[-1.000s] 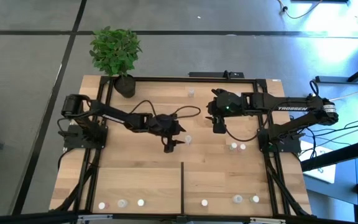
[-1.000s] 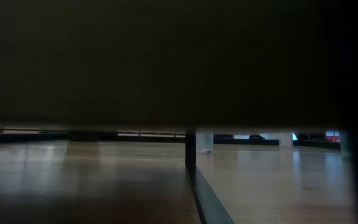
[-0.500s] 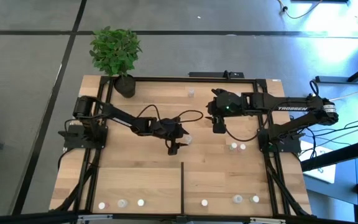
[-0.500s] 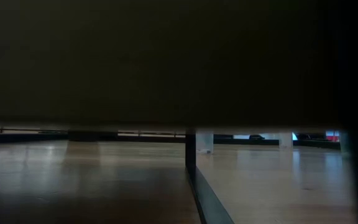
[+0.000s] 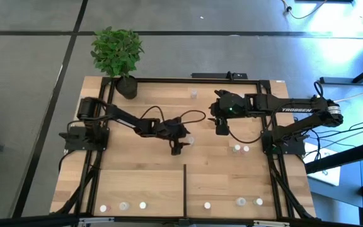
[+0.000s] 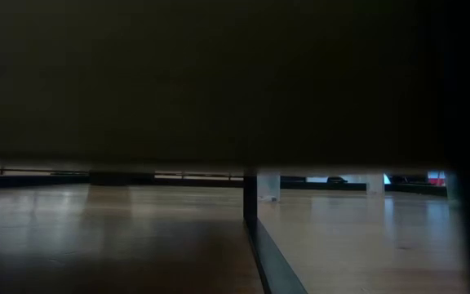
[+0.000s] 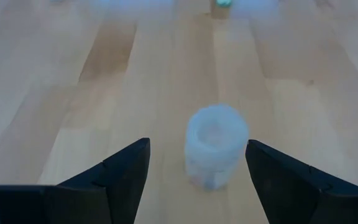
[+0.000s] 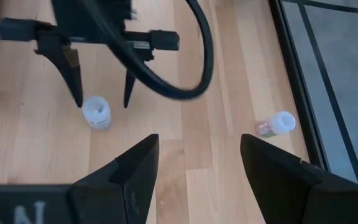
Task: Pick and place medicine bottles onto shelf by color
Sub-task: Put the bottom transparent pill bottle on the shelf
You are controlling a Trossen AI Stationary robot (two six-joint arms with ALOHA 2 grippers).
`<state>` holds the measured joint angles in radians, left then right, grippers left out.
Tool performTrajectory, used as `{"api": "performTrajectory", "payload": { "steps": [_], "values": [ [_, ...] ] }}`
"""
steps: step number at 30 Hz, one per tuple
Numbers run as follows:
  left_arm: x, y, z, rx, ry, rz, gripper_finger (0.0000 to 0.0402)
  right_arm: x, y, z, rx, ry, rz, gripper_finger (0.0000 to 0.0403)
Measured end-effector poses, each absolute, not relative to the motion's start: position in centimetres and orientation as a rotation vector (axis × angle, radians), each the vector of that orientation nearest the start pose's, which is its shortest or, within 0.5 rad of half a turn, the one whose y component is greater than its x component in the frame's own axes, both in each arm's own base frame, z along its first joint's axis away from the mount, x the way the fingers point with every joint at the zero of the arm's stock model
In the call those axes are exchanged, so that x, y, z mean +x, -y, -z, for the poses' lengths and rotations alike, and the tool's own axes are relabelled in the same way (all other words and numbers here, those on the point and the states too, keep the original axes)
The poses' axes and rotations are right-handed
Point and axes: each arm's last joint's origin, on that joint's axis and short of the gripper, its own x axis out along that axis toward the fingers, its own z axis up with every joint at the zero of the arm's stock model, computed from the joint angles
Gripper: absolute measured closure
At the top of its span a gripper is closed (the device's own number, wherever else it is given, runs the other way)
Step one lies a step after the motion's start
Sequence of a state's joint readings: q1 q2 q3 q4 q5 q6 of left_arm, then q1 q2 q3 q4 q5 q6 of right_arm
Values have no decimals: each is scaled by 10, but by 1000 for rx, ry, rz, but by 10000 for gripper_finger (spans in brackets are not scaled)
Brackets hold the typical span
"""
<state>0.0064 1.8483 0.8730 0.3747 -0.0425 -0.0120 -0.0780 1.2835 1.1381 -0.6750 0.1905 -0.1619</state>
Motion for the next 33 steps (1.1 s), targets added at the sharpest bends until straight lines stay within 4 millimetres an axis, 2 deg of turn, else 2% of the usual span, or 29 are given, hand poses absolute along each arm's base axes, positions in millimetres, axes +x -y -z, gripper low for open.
{"api": "performTrajectory", "payload": {
  "steps": [8,33],
  "values": [
    [363,-3,-126,-8,-580,-49,142,261,26,-311,-198,-835,187,175],
    [365,4,-129,-1,-548,-33,146,261,26,-311,-198,-836,187,175]
  ]
}}
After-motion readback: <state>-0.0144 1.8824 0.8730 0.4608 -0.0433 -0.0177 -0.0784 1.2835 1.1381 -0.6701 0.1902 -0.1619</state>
